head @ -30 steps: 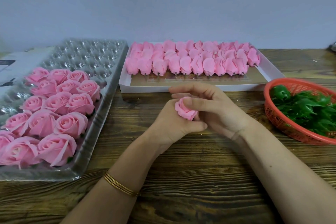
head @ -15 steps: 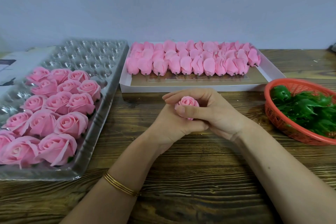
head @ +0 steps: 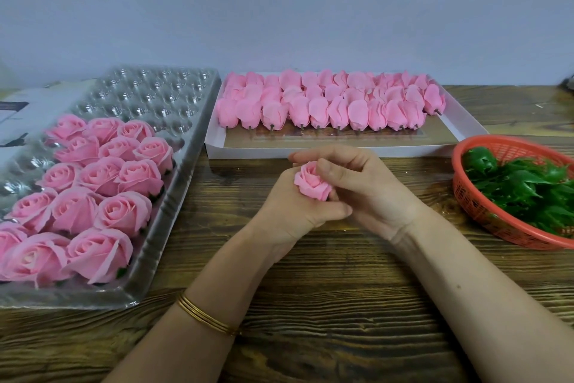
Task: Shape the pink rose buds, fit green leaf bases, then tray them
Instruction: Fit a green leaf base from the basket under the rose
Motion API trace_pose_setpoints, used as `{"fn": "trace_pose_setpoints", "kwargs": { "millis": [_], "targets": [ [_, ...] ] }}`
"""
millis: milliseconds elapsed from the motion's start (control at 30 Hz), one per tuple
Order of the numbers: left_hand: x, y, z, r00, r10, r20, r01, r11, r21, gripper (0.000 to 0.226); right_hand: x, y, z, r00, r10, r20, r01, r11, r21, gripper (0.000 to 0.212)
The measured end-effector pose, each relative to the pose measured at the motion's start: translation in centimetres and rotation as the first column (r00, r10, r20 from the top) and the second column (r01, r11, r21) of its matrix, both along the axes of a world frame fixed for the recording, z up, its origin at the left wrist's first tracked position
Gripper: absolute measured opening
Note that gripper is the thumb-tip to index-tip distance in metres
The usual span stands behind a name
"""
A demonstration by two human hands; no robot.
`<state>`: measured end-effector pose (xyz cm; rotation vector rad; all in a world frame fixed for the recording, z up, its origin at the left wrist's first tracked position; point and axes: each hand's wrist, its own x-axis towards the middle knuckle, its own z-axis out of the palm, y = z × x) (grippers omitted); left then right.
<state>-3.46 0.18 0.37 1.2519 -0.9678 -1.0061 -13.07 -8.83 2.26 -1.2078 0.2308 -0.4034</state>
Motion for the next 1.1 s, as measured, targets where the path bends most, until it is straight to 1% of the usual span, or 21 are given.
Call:
{"fn": "trace_pose_setpoints", "kwargs": {
  "millis": [67, 167, 267, 433, 600, 767, 833, 900, 967, 1033, 1100],
  "targets": [
    [0.0, 0.0, 0.0, 1.0, 0.013, 0.012, -0.013, 1.0, 0.0, 0.045, 0.0, 0.0, 0.0, 1.0, 0.014, 0.012, -0.015, 1.0, 0.026, 0.042],
    [-0.1, 0.0, 0.1, 0.999, 0.022, 0.025, -0.023, 1.0, 0.003, 0.046, -0.1, -0.1, 0.0, 0.999, 0.028, 0.028, -0.03, 0.998, 0.064, 0.039],
    [-0.1, 0.1, 0.3, 1.0, 0.027, 0.016, -0.027, 1.0, 0.01, 0.04, 0.0, -0.1, 0.0, 1.0, 0.018, 0.016, -0.019, 0.996, 0.083, 0.03],
    [-0.1, 0.1, 0.5, 0.999, 0.045, 0.007, -0.045, 0.999, 0.011, 0.038, 0.0, -0.2, -0.2, 0.999, 0.031, 0.025, -0.034, 0.991, 0.126, 0.025],
    [-0.1, 0.1, 0.5, 0.999, 0.047, 0.007, -0.047, 0.999, 0.005, 0.038, -0.1, -0.5, -0.4, 1.0, 0.019, 0.022, -0.022, 0.989, 0.149, 0.025],
    [0.0, 0.0, 0.4, 0.998, 0.056, 0.02, -0.056, 0.998, 0.013, 0.042, 0.1, -0.8, 0.0, 0.997, -0.082, -0.007, 0.082, 0.982, 0.169, 0.03],
    [0.0, 0.0, 0.3, 0.998, 0.058, 0.036, -0.059, 0.998, 0.019, 0.039, 0.0, -0.7, 0.4, 0.994, -0.11, 0.021, 0.106, 0.984, 0.14, 0.029],
    [0.1, 0.0, 0.2, 0.997, 0.054, 0.061, -0.056, 0.998, 0.024, 0.034, 0.0, -0.4, 0.5, 0.992, -0.115, 0.045, 0.112, 0.992, 0.064, 0.03],
    [0.1, 0.0, 0.2, 0.998, 0.04, 0.055, -0.041, 0.999, 0.018, 0.026, 0.0, 0.1, 0.4, 0.993, -0.115, 0.022, 0.116, 0.992, -0.05, 0.026],
    [0.0, 0.1, 0.2, 0.998, 0.046, 0.049, -0.047, 0.999, 0.007, 0.027, 0.0, 0.5, 0.3, 0.994, -0.111, -0.022, 0.106, 0.984, -0.144, 0.028],
    [0.0, 0.1, 0.3, 0.997, 0.058, 0.047, -0.058, 0.998, 0.001, 0.028, -0.1, 0.7, 0.2, 0.995, -0.088, -0.046, 0.079, 0.984, -0.161, 0.034]
  ]
}}
